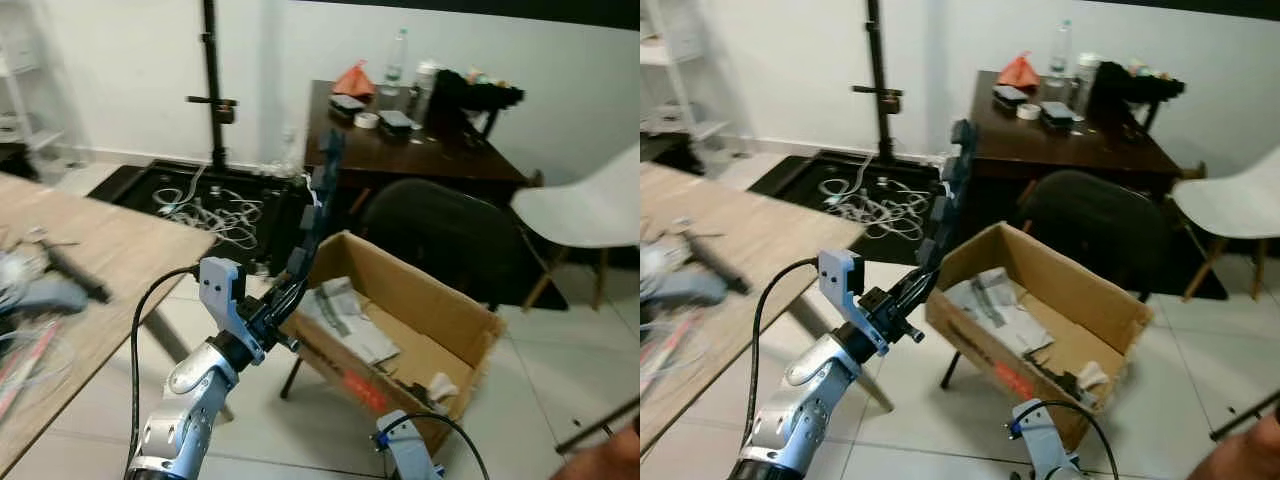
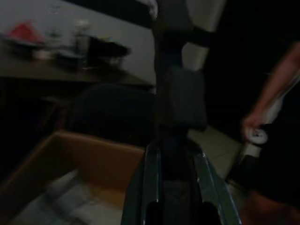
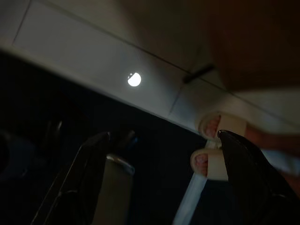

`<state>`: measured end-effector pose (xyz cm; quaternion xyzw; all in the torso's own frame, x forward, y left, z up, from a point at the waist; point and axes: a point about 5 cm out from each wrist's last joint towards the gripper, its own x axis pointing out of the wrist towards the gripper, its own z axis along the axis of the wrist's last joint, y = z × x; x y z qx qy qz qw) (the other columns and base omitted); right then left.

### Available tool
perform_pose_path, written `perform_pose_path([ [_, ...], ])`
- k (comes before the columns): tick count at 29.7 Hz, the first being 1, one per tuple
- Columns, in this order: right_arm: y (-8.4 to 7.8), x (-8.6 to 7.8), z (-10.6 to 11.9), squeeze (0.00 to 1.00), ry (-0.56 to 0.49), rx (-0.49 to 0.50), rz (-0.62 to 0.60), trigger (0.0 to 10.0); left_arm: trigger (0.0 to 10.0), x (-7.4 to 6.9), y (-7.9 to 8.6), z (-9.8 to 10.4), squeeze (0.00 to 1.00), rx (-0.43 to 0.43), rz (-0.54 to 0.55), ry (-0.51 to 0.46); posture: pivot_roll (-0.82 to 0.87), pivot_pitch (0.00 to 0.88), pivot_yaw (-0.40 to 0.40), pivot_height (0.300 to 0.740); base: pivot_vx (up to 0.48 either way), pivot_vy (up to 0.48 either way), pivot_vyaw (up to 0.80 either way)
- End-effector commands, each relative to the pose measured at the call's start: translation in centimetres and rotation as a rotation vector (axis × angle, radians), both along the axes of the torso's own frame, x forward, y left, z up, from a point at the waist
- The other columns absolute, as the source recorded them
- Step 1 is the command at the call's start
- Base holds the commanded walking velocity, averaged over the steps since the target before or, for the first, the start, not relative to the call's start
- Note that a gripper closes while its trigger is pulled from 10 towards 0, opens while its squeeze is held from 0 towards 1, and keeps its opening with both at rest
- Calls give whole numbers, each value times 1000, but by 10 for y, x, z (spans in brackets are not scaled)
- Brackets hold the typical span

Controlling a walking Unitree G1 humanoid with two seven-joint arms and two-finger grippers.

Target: Picking trash to rubbish bin

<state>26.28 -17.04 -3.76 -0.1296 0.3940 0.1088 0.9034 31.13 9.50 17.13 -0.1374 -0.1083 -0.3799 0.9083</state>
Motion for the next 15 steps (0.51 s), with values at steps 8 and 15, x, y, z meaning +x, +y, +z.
perform_pose_path([
  [8,-12,1,2,0,-21,-2,-65,10000,10000,-1,-20,-1,0,66,-94,-9,-64,113,22,740,275,0,-111],
  [15,-14,11,10,0,-54,-7,-64,10000,10000,-3,-19,-7,0,119,-116,-17,-59,119,13,740,263,0,0],
])
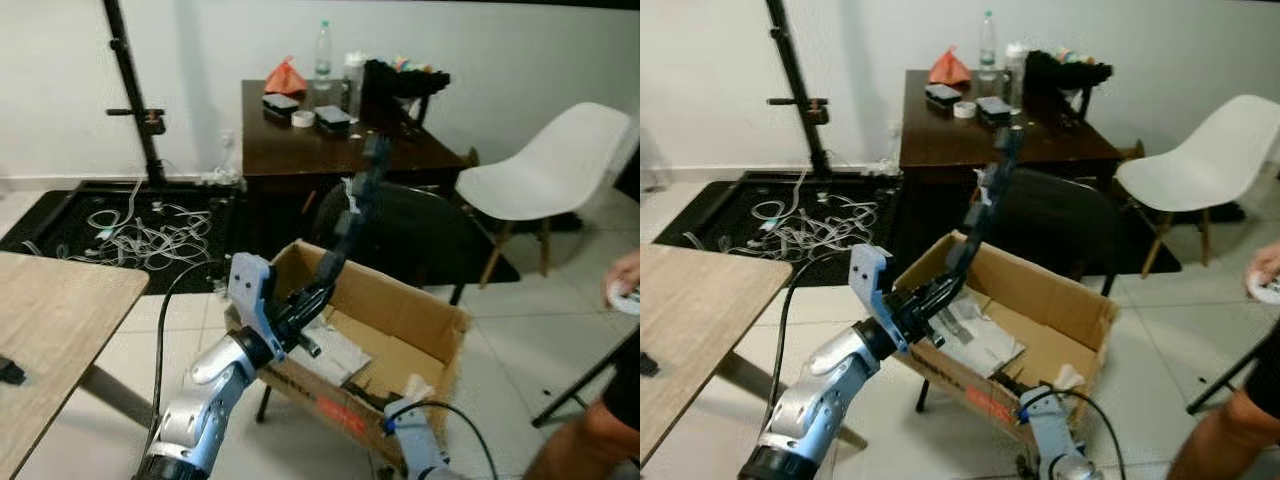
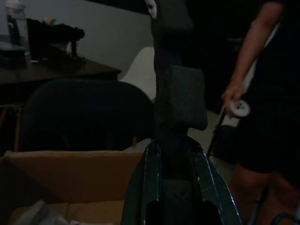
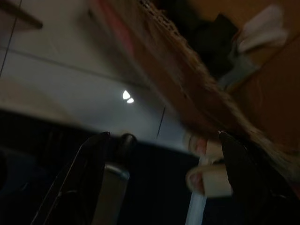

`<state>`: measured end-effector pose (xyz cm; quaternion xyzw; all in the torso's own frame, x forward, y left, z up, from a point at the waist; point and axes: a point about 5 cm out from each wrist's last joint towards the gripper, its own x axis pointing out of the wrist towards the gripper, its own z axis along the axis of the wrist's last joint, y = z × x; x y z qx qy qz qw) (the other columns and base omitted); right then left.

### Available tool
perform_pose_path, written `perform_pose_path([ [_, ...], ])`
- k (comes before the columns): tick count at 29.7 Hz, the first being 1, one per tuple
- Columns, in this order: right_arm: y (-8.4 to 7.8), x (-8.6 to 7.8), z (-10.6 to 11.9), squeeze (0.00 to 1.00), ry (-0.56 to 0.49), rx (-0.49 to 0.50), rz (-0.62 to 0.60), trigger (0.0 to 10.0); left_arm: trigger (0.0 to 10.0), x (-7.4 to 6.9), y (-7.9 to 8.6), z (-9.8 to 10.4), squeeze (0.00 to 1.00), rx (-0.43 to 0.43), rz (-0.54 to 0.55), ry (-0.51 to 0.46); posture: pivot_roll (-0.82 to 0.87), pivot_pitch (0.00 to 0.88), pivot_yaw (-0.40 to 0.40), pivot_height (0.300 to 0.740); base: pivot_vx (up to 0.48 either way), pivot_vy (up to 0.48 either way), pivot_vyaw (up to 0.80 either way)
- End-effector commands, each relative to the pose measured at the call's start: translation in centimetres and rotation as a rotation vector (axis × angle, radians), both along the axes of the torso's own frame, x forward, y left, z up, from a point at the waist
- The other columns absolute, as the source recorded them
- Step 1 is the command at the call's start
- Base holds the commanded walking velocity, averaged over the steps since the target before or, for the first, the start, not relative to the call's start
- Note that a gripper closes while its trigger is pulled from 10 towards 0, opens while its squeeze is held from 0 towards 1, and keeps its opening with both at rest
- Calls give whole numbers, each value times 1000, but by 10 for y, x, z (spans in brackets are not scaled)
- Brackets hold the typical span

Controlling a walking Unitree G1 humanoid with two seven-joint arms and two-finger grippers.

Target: Picking trash to rubbish bin

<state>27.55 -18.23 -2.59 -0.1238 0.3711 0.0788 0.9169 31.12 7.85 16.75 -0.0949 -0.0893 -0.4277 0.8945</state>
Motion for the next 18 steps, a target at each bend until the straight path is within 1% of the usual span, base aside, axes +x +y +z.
perform_pose_path([
  [1,-1,-2,-1,0,8,-10,3,10000,10000,-3,-3,-5,0,30,-34,-4,-58,115,14,740,262,0,0],
  [2,-1,-2,-1,0,8,-10,3,10000,10000,-3,-3,-5,0,30,-34,-4,-58,115,14,740,262,0,0],
  [5,-1,-2,-2,0,13,-29,24,10000,10000,-5,-5,-5,0,33,-60,-7,-57,115,15,740,252,0,-773],
  [7,-1,-4,-3,0,20,-26,18,10000,10000,-8,-9,-5,0,49,-100,-10,-55,114,20,740,0,0,-775],
  [9,0,-4,-3,0,19,-22,15,10000,10000,-8,-10,-6,0,63,-108,-3,-54,115,23,740,0,0,-775],
  [13,0,-4,-4,0,13,-13,2,10000,10000,-6,-13,-8,0,120,-113,-16,-65,115,30,740,0,0,0],
  [15,0,-4,-4,0,13,-13,2,10000,10000,-6,-13,-8,0,120,-113,-16,-65,115,30,740,0,0,0],
  [16,0,-4,-4,0,14,-11,0,10000,10000,-6,-14,-8,0,134,-112,-23,-65,115,30,740,0,0,0],
  [17,0,-4,-3,0,13,-9,-3,10000,10000,-3,-16,-9,0,178,-94,-44,-67,116,32,740,0,0,0],
  [18,0,-4,-3,0,13,-9,-3,10000,10000,-3,-16,-9,0,178,-94,-44,-67,116,32,740,0,0,0],
])
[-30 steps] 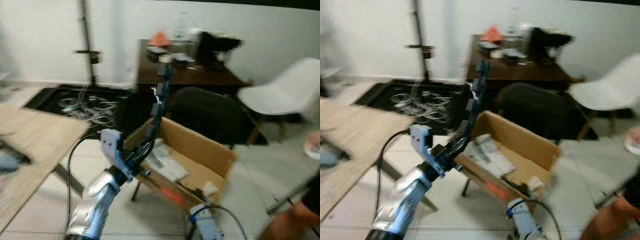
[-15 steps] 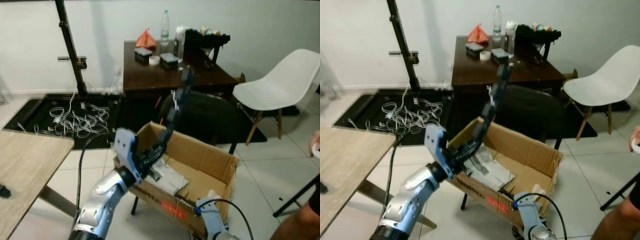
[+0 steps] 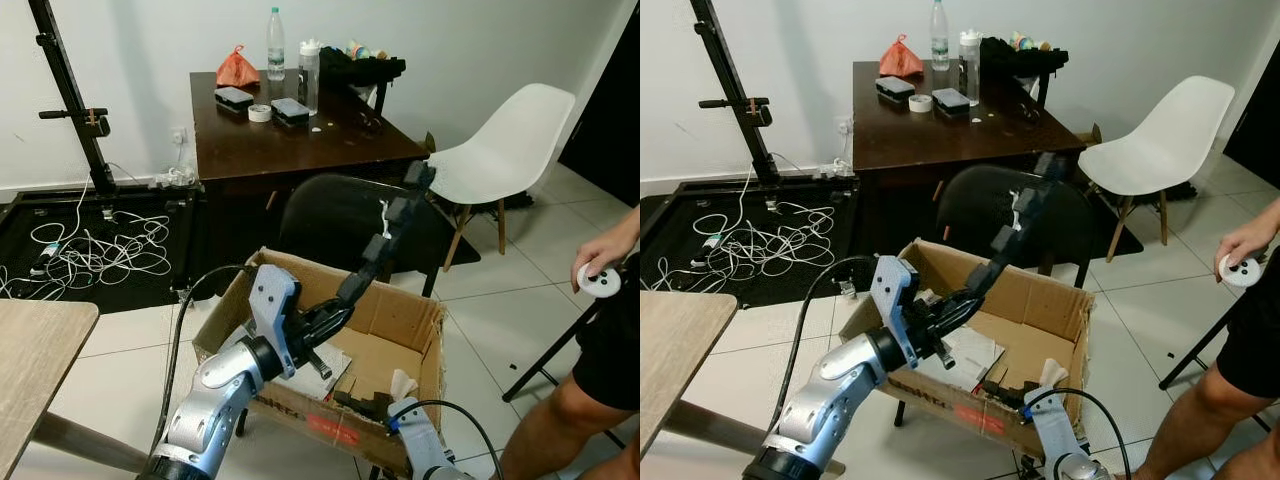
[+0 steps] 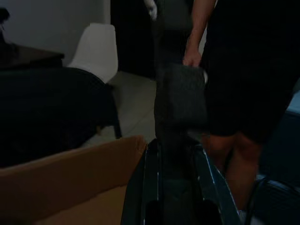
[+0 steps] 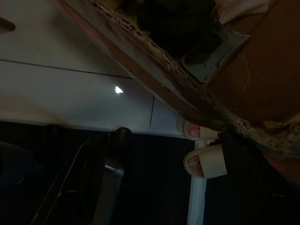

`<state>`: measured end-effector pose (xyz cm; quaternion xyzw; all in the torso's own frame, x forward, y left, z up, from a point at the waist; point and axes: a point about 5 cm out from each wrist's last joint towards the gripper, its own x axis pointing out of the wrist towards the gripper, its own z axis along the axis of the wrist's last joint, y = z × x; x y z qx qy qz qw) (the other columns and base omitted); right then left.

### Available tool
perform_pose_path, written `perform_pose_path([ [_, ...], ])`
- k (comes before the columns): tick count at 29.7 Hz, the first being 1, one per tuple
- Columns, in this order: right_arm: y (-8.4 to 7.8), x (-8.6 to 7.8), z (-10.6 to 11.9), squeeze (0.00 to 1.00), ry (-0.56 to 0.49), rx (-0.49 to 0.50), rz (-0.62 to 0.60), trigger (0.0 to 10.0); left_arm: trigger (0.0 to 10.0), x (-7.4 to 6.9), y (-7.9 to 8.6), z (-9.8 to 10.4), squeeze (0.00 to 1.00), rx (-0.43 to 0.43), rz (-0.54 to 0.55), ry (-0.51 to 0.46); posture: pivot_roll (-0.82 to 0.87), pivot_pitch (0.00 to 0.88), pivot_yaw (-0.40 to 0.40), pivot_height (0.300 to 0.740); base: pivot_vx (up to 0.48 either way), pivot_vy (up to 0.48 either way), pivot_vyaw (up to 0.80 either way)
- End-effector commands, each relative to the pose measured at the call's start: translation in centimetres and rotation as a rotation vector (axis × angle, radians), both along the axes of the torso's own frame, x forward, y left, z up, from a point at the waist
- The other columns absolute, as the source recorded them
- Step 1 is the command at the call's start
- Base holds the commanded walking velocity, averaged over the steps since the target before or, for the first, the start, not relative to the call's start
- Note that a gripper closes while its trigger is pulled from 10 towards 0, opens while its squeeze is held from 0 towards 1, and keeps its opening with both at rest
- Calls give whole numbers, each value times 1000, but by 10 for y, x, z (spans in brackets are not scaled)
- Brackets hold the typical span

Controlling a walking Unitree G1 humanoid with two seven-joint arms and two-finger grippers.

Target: Picking trash to rubbish bin

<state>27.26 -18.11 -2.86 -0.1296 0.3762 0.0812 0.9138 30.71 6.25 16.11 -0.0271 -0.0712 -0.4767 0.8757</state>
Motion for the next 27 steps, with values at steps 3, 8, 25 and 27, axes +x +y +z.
perform_pose_path([
  [3,-2,-1,-1,0,0,2,-14,10000,10000,6,-2,-1,0,93,50,-60,-71,120,36,740,0,0,0],
  [8,-3,-1,-1,0,0,0,-16,10000,10000,9,-8,-1,0,201,100,-149,-78,129,37,740,0,0,0],
  [25,-4,-4,-3,0,4,-5,-20,10000,10000,13,-34,-19,0,371,228,-234,-87,142,42,740,0,0,0],
  [27,-4,-4,-3,0,4,-5,-21,10000,10000,23,-23,-27,0,404,322,-175,-90,143,43,740,0,0,0],
])
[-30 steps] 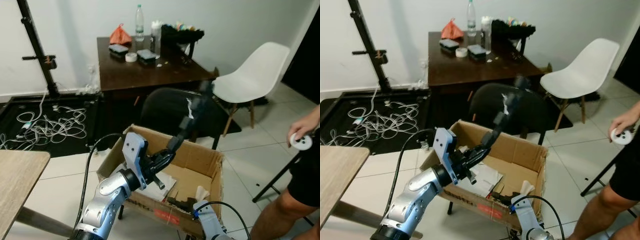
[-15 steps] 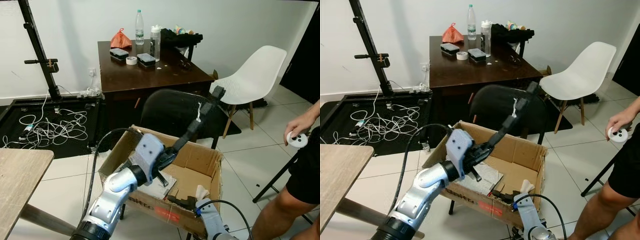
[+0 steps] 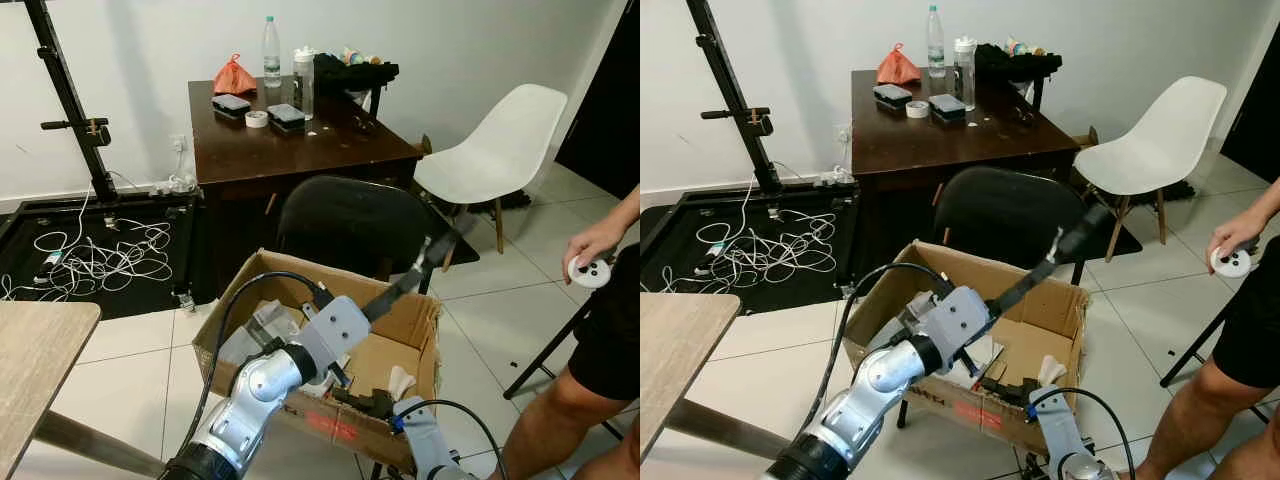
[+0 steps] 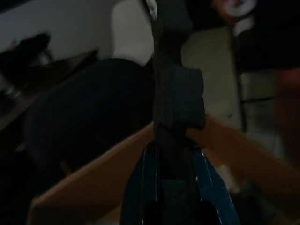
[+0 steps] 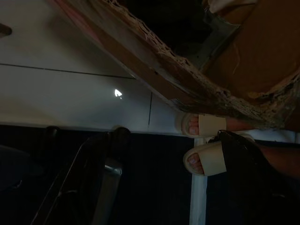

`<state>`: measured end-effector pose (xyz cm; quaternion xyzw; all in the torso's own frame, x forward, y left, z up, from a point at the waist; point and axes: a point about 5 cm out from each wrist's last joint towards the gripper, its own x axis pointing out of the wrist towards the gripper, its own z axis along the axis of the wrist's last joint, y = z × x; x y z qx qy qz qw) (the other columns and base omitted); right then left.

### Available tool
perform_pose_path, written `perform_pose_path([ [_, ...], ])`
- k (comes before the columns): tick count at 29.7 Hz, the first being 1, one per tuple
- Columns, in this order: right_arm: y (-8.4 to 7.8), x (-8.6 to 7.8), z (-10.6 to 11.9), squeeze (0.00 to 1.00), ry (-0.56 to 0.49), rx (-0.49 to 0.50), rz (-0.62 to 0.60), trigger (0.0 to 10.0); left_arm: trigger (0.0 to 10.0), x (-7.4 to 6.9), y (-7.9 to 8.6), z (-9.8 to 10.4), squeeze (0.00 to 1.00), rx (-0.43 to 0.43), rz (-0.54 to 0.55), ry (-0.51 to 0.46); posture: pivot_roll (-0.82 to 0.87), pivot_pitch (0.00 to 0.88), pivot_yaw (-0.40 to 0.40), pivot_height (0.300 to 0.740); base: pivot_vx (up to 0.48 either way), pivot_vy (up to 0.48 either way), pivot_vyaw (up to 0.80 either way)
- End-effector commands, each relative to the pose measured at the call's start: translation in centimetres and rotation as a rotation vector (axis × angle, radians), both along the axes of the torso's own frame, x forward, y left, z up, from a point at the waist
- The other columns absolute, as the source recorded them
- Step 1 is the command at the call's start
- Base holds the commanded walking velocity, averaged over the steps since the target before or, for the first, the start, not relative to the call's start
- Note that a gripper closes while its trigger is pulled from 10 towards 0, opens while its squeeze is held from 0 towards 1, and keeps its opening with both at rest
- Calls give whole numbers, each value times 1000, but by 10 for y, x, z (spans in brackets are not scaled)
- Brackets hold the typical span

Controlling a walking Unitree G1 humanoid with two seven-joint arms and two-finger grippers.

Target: Picking trash to rubbish bin

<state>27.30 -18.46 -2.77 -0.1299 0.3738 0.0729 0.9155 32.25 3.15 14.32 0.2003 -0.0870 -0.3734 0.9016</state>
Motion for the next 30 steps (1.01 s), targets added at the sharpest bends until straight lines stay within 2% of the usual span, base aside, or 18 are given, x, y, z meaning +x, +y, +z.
perform_pose_path([
  [1,-1,-5,-4,0,12,1,-7,10000,10000,12,15,-13,0,4,137,75,-92,145,44,740,0,0,0],
  [4,-1,-5,-4,0,12,0,-7,10000,10000,16,25,-18,0,-18,192,108,-95,146,45,740,0,0,0],
  [9,-3,-7,-5,0,16,-2,-12,10000,10000,22,49,-29,0,35,293,112,-100,157,51,740,0,0,0],
  [16,-4,-9,-6,0,18,-1,-18,10000,10000,25,57,-40,0,95,381,125,-108,163,57,740,0,0,0],
  [21,-5,-9,-7,0,19,-2,-23,10000,10000,26,53,-37,0,74,370,117,-112,165,58,740,0,0,0],
  [22,-5,-10,-7,0,19,-2,-23,10000,10000,27,52,-36,898,68,363,115,-112,165,58,740,0,0,0],
  [23,-6,-10,-7,0,19,-3,-24,10000,10000,27,49,-35,1000,51,352,117,-112,165,59,740,0,0,0],
  [30,-6,-10,-7,0,19,-2,-27,10000,10000,26,36,-27,1000,-28,310,113,-114,166,61,740,0,0,0],
])
